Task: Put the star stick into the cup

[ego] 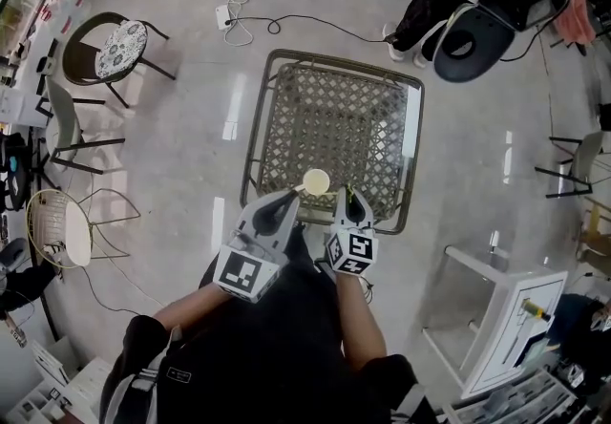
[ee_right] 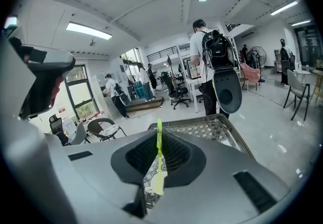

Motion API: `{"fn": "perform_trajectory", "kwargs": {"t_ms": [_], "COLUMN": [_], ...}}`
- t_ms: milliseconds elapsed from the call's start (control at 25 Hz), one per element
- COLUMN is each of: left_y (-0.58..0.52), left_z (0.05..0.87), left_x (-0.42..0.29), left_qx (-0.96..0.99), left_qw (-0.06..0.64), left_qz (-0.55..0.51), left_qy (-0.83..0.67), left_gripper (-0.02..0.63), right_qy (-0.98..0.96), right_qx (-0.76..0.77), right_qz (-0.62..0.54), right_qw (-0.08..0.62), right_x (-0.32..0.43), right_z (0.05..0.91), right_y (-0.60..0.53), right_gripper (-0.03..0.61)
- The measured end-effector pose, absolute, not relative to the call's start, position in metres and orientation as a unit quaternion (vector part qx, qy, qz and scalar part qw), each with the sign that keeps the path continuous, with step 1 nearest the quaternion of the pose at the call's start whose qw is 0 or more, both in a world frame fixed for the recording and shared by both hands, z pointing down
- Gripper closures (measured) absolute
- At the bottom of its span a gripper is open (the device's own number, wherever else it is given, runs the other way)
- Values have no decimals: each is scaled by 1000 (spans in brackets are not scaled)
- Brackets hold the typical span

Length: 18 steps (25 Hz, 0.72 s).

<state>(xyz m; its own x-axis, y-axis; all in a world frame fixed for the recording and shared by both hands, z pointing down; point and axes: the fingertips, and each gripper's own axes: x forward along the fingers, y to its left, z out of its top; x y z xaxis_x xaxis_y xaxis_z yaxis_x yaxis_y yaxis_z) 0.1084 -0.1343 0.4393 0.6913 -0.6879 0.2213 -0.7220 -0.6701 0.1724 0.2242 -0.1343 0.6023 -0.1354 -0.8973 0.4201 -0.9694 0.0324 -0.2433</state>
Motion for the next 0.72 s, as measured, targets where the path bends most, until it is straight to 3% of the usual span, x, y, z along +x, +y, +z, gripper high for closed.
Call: {"fn": "perform_trajectory", "kwargs": {"t_ms": [720], "left_y": [-150], "left_z": [446], "left_x": [102], "left_qx": [910], "left_qw": [127], "left_qz": [74], "left_qy": [-389], "left_gripper": [595], "right_qy": [-702], "right_qx": [650], "right_qz": [270], "right_qw": [112], "right_x": [221], "right_z": [656], "right_y": [-153], "right_gripper": [558]}}
